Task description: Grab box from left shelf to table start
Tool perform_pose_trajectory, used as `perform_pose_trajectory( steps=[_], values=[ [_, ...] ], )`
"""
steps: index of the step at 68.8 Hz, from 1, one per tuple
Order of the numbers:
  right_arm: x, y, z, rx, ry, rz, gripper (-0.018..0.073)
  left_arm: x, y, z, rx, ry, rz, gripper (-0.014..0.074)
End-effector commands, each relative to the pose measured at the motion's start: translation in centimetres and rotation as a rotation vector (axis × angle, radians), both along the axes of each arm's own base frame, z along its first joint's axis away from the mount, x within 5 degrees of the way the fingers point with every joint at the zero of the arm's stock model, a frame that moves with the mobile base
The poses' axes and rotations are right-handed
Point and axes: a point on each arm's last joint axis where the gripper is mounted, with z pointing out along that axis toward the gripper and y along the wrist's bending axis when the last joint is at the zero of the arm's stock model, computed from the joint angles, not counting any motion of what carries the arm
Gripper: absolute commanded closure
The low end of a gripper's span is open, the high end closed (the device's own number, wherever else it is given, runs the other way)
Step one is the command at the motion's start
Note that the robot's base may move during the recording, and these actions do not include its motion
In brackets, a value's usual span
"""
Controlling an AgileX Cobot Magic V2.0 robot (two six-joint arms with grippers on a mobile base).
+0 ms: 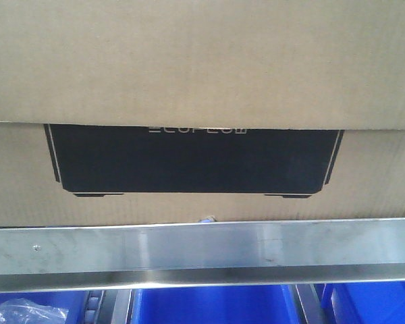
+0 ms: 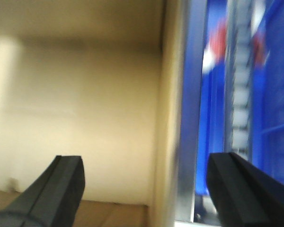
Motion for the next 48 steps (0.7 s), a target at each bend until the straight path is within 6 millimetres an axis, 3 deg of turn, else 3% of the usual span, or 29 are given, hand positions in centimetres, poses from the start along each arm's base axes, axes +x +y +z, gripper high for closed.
perform_pose_trajectory(
  steps=[1,27,34,39,48],
  values=[
    [1.6,-0.3,1.3,-0.036,-0.061,-0.006,-0.0064,-0.7,0.1,2.3,-0.031,-0.103,0.004,0.0173],
    [6.5,-0.4,-1.1,-0.070,0.039,-0.005,-0.0064,-0.4,-0.3,1.8,-0.066,-0.076,-0.004,0.0176],
    [7.3,-0.3,-2.0,-0.071,0.066,-0.004,-0.0058,0.1,-0.4,1.0,-0.057,-0.037,-0.002,0.0238],
    [7.3,-0.3,-2.1,-0.071,0.068,-0.004,-0.0012,0.4,-0.5,0.6,-0.053,-0.018,-0.002,0.0313],
    [7.4,-0.4,-2.1,-0.072,0.066,-0.005,0.0236,0.6,-0.5,0.2,-0.050,-0.006,-0.001,0.0523]
  ],
)
